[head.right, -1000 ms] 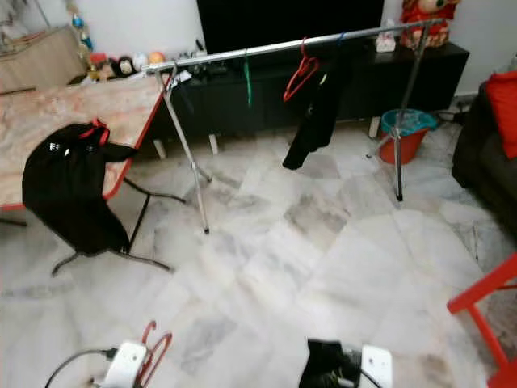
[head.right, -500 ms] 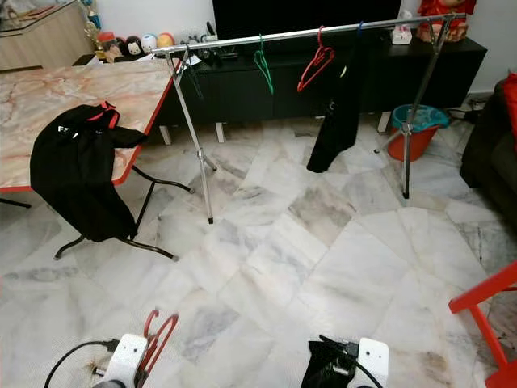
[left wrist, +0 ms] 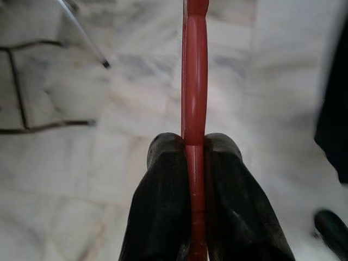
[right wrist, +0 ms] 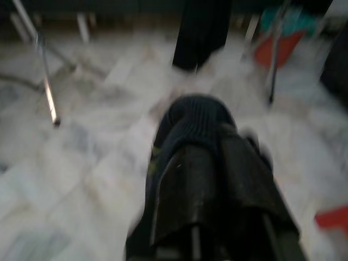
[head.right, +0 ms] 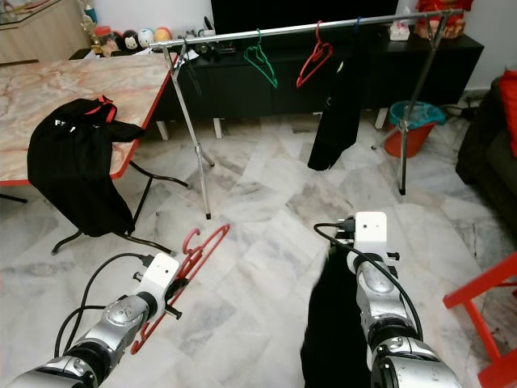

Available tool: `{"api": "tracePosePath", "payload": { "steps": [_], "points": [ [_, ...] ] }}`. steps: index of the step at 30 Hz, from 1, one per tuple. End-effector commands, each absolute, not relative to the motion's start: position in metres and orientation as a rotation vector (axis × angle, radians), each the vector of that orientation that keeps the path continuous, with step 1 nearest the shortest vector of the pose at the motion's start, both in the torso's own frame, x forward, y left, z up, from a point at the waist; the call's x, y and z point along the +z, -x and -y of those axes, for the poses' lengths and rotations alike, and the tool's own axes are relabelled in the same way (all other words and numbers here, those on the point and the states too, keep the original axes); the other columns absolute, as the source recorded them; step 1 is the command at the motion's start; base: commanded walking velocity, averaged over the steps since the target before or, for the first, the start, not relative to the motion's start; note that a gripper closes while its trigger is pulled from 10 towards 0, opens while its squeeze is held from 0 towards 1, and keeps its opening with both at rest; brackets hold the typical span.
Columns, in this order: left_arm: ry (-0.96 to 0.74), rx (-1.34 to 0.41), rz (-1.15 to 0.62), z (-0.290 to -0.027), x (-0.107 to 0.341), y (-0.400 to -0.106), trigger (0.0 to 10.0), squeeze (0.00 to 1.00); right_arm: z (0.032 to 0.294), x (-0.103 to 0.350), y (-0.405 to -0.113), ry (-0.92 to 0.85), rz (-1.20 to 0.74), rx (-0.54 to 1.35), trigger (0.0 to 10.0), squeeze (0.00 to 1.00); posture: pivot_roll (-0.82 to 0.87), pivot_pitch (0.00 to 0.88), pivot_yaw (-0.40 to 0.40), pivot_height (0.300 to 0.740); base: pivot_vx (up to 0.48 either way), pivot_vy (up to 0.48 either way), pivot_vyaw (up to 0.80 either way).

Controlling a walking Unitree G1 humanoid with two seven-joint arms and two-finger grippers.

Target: Hang hanger

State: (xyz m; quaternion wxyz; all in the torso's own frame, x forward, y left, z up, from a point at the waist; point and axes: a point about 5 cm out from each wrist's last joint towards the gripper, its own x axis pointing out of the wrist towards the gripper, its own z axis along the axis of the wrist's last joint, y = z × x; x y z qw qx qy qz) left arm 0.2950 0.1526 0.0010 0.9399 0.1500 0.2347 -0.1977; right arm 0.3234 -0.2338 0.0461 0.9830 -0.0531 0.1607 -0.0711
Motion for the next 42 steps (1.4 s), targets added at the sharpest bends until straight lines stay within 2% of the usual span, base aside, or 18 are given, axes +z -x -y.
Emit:
{"api": "tracePosePath", "payload": {
  "steps": [1,5,11,13,15,19,25,31,37,42],
  "points": [
    [-0.306,-0.45,-0.501,-0.152,-0.002,-0.291,10.0,0.0,0.232,0.038,-0.319,0.112,-0.382,-0.126,10.0,0.0,-0.24,0.0,0.064,0.74,0.0,0.0,0.0],
    [-0.279,-0.571,-0.495,-0.144,0.004,-0.295,10.0,0.0,0.227,0.034,-0.321,0.152,-0.467,-0.064,10.0,0.0,-0.24,0.0,0.06,0.74,0.0,0.0,0.0],
    [-0.295,-0.865,-0.554,-0.143,0.014,-0.295,10.0,0.0,0.218,0.037,-0.327,0.219,-0.537,0.057,10.0,0.0,-0.23,0.0,0.052,0.74,0.0,0.0,0.0],
    [-0.296,-0.883,-0.563,-0.143,0.015,-0.295,10.0,0.0,0.218,0.038,-0.328,0.234,-0.541,0.065,10.0,0.0,-0.23,0.0,0.052,0.74,0.0,0.0,0.0],
    [-0.287,-1.037,-0.593,-0.145,0.026,-0.295,10.0,0.0,0.219,0.046,-0.335,0.302,-0.552,0.074,10.0,0.0,-0.23,0.0,0.046,0.74,0.0,0.0,0.0],
    [-0.256,-1.163,-0.587,-0.145,0.043,-0.295,10.0,0.0,0.22,0.051,-0.339,0.312,-0.559,0.055,10.0,0.0,-0.22,0.0,0.04,0.74,0.0,0.0,0.0],
    [-0.234,-1.227,-0.56,-0.141,0.059,-0.296,10.0,0.0,0.218,0.056,-0.344,0.309,-0.557,0.052,10.0,0.0,-0.22,0.0,0.037,0.74,0.0,0.0,0.0],
    [-0.213,-1.299,-0.461,-0.119,0.092,-0.3,10.0,0.0,0.2,0.069,-0.356,0.302,-0.521,0.142,10.0,0.0,-0.22,0.0,0.037,0.74,0.0,0.0,0.0],
    [-0.233,-1.295,-0.443,-0.107,0.096,-0.3,10.0,0.0,0.195,0.072,-0.359,0.292,-0.517,0.159,10.0,0.0,-0.22,0.0,0.038,0.74,0.0,0.0,0.0],
    [-0.286,-1.244,-0.475,-0.109,0.091,-0.301,10.0,0.0,0.194,0.072,-0.359,0.286,-0.518,0.164,10.0,0.0,-0.22,0.0,0.038,0.74,0.0,0.0,0.0]
  ]
}}
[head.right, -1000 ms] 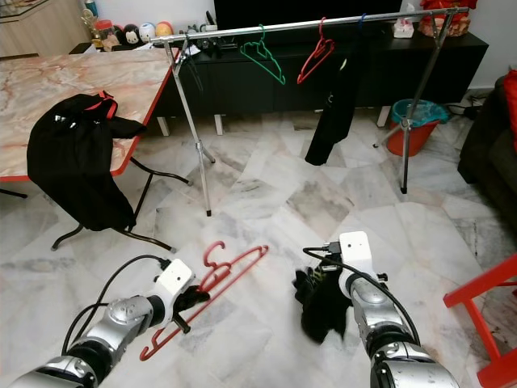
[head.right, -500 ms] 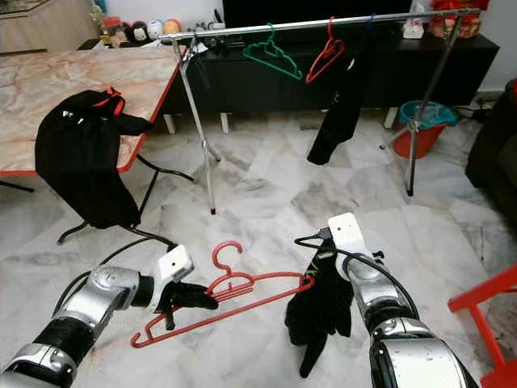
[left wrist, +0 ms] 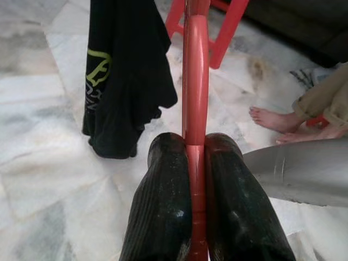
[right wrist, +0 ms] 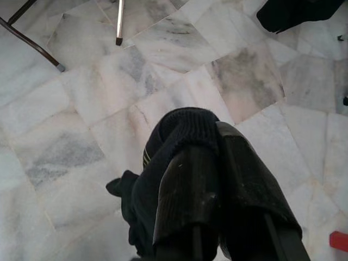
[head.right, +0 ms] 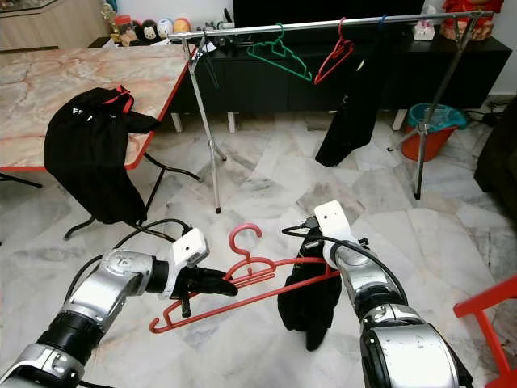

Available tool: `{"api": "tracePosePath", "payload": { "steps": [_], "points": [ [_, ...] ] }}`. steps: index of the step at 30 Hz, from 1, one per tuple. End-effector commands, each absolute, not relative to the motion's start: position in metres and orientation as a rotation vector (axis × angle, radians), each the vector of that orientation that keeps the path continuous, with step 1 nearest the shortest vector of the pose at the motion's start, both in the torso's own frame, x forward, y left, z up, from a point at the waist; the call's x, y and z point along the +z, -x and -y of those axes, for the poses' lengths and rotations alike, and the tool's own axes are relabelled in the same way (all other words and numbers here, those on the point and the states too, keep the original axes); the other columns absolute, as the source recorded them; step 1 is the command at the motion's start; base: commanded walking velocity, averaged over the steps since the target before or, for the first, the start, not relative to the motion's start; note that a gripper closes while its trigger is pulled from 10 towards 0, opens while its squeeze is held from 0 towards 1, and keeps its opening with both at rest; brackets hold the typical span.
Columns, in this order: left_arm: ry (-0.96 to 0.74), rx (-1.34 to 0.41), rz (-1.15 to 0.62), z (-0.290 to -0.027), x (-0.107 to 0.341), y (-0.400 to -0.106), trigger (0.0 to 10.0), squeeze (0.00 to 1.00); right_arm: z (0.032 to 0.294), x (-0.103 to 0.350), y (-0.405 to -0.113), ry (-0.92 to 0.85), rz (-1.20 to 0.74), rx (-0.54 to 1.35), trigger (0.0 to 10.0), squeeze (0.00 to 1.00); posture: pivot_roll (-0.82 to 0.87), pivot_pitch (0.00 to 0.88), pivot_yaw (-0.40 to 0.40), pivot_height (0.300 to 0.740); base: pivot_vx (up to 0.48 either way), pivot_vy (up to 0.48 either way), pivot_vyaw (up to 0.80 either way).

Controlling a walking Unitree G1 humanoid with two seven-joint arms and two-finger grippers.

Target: Hang hanger

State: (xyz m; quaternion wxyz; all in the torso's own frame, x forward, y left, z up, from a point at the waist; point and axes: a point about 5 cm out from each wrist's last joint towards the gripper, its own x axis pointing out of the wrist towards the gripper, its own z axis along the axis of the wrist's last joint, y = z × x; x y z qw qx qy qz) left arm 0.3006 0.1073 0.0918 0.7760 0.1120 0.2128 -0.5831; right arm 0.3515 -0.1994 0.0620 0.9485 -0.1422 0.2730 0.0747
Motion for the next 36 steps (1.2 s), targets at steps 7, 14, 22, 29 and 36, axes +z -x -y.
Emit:
{"api": "tracePosePath", "payload": {
  "steps": [7,14,22,29,36],
  "points": [
    [-0.329,-1.066,-0.47,-0.119,0.089,-0.314,10.0,0.0,0.194,0.073,-0.359,0.264,-0.514,0.157,10.0,0.0,-0.22,0.0,0.04,0.74,0.0,0.0,0.0],
    [-0.307,-0.964,-0.46,-0.122,0.085,-0.319,10.0,0.0,0.194,0.072,-0.358,0.251,-0.514,0.161,10.0,0.0,-0.22,0.0,0.038,0.74,0.0,0.0,0.0],
    [-0.227,-1.143,-0.452,-0.113,0.092,-0.305,10.0,0.0,0.197,0.067,-0.355,0.252,-0.531,0.155,10.0,0.0,-0.21,0.0,0.034,0.74,0.0,0.0,0.0],
    [-0.237,-1.206,-0.467,-0.109,0.093,-0.299,10.0,0.0,0.196,0.069,-0.356,0.25,-0.529,0.155,10.0,0.0,-0.21,0.0,0.035,0.74,0.0,0.0,0.0],
    [-0.307,-0.995,-0.449,-0.114,0.091,-0.319,10.0,0.0,0.195,0.074,-0.359,0.247,-0.514,0.155,10.0,0.0,-0.22,0.0,0.037,0.74,0.0,0.0,0.0]
  ]
}}
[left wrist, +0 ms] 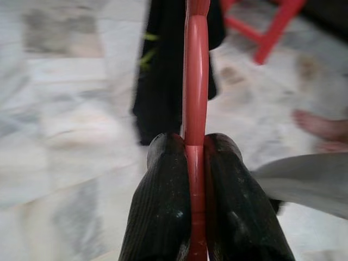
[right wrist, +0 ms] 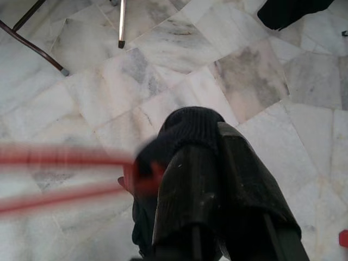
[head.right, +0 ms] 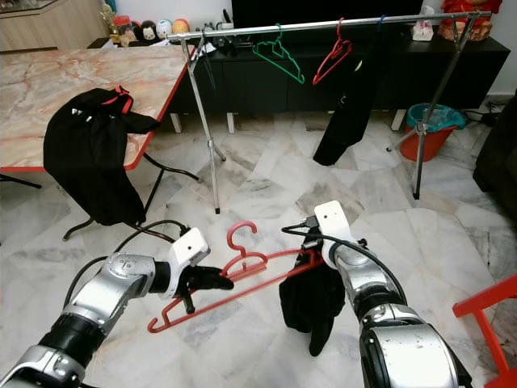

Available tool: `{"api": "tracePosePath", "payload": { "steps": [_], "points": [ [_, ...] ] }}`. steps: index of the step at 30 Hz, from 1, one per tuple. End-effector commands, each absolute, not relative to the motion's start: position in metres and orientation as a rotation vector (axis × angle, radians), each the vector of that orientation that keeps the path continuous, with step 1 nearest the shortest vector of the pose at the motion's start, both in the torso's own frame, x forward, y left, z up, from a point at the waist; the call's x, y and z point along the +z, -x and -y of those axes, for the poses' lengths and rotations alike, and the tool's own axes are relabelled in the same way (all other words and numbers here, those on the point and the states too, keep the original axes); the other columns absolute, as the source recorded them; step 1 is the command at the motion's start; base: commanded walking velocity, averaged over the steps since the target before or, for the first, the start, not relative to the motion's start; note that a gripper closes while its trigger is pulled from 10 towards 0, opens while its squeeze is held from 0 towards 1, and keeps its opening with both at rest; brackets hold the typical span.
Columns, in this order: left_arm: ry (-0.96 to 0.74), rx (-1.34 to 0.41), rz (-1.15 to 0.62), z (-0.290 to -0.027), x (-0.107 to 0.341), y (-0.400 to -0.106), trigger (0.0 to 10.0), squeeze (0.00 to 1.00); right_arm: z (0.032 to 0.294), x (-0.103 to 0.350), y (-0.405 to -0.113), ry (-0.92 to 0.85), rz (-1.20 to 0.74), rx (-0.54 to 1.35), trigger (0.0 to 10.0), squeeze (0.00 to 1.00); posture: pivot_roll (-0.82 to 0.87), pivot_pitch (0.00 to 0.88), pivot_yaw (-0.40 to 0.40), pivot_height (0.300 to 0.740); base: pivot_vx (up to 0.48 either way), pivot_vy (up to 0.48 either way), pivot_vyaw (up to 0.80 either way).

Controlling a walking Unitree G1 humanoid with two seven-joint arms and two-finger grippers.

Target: Hang hanger

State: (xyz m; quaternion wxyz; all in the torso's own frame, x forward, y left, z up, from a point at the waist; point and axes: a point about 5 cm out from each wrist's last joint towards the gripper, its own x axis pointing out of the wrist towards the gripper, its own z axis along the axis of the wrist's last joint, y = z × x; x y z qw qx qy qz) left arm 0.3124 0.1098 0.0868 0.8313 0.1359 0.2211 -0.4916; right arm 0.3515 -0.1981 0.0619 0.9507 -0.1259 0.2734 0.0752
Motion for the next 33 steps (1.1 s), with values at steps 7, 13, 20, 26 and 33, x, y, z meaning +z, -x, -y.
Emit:
{"api": "tracePosePath", "payload": {
  "steps": [7,13,20,26,33],
  "points": [
    [-0.318,-0.921,-0.469,-0.119,0.085,-0.322,10.0,0.0,0.196,0.073,-0.359,0.244,-0.515,0.152,10.0,0.0,-0.22,0.0,0.038,0.74,0.0,0.0,0.0],
    [-0.276,-0.968,-0.449,-0.115,0.085,-0.319,10.0,0.0,0.193,0.075,-0.36,0.266,-0.503,0.189,10.0,0.0,-0.22,0.0,0.038,0.74,0.0,0.0,0.0],
    [-0.239,-1.019,-0.422,-0.111,0.088,-0.317,10.0,0.0,0.187,0.086,-0.366,0.29,-0.474,0.254,10.0,0.0,-0.22,0.0,0.036,0.74,0.0,0.0,0.0],
    [-0.207,-1.094,-0.417,-0.108,0.092,-0.313,10.0,0.0,0.183,0.091,-0.368,0.323,-0.461,0.306,10.0,0.0,-0.22,0.0,0.035,0.74,0.0,0.0,0.0],
    [-0.253,-1.092,-0.433,-0.112,0.09,-0.314,10.0,0.0,0.179,0.101,-0.372,0.363,-0.449,0.364,10.0,0.0,-0.22,0.0,0.037,0.74,0.0,0.0,0.0]
  ]
}}
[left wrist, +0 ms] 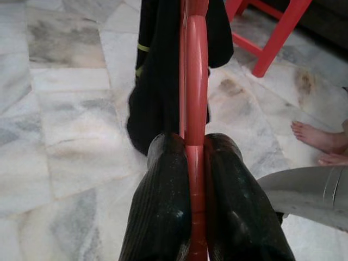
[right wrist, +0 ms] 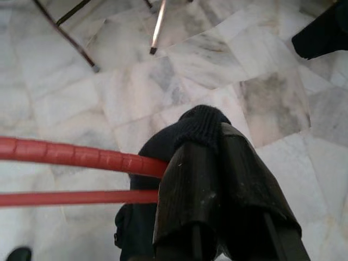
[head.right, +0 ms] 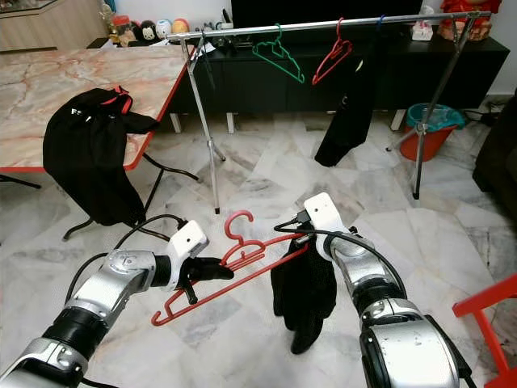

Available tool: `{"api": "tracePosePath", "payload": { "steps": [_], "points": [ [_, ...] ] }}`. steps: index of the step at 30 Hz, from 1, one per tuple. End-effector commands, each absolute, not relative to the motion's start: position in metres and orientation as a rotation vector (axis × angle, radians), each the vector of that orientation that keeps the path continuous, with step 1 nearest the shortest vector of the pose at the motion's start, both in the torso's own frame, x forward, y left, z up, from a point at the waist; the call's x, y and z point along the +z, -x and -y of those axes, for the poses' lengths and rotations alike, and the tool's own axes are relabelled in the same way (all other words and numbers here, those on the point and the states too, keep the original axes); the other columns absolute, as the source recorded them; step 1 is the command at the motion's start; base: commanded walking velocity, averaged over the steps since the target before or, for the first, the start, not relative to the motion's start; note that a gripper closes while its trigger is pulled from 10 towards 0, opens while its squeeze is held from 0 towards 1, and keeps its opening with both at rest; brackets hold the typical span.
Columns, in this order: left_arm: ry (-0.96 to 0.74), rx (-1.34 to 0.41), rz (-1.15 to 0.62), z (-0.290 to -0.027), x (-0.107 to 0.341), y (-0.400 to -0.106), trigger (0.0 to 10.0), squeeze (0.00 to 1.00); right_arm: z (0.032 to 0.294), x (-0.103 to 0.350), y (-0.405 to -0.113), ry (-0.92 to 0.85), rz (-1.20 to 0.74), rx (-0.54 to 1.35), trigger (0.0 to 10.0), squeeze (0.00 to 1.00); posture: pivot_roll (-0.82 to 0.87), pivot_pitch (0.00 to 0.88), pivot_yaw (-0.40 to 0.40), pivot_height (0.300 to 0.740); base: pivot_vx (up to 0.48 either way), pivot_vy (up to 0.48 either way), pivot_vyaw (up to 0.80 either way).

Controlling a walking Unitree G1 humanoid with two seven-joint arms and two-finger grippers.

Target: Hang hanger

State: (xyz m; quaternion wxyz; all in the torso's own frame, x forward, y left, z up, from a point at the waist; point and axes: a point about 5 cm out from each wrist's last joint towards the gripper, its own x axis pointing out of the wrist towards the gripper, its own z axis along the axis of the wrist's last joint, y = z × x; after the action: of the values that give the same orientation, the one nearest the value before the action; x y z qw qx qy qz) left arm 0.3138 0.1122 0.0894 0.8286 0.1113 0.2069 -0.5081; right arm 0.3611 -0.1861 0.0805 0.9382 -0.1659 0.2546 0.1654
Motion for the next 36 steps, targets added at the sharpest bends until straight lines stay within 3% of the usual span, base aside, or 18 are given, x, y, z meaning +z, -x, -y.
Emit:
{"api": "tracePosePath", "payload": {
  "steps": [1,5,12,16,20,28,36],
  "points": [
    [-0.255,-1.097,-0.435,-0.112,0.09,-0.313,10.0,0.0,0.177,0.103,-0.372,0.385,-0.444,0.389,10.0,0.0,-0.22,0.0,0.038,0.74,0.0,0.0,0.0],
    [-0.292,-1.112,-0.457,-0.112,0.087,-0.312,10.0,0.0,0.176,0.109,-0.371,0.507,-0.452,0.482,10.0,0.0,-0.23,0.0,0.041,0.74,0.0,0.0,0.0],
    [-0.309,-1.08,-0.462,-0.112,0.084,-0.315,10.0,0.0,0.176,0.118,-0.371,0.534,-0.445,0.504,10.0,0.0,-0.23,0.0,0.041,0.74,0.0,0.0,0.0],
    [-0.343,-0.921,-0.448,-0.114,0.081,-0.326,10.0,0.0,0.171,0.121,-0.368,0.534,-0.433,0.522,10.0,0.0,-0.23,0.004,0.041,0.74,0.0,0.0,0.0],
    [-0.327,-0.964,-0.436,-0.109,0.081,-0.323,10.0,0.0,0.168,0.119,-0.361,0.53,-0.429,0.54,10.0,0.0,-0.23,0.004,0.041,0.74,0.0,0.0,0.0],
    [-0.317,-0.876,-0.391,-0.107,0.084,-0.332,10.0,0.0,0.17,0.117,-0.352,0.528,-0.443,0.535,10.0,0.0,-0.24,0.01,0.042,0.74,0.0,0.0,0.0],
    [-0.223,-1.126,-0.404,-0.102,0.087,-0.315,10.0,0.0,0.179,0.121,-0.348,0.558,-0.431,0.514,10.0,0.0,-0.24,0.009,0.044,0.74,0.0,0.0,0.0]
  ]
}}
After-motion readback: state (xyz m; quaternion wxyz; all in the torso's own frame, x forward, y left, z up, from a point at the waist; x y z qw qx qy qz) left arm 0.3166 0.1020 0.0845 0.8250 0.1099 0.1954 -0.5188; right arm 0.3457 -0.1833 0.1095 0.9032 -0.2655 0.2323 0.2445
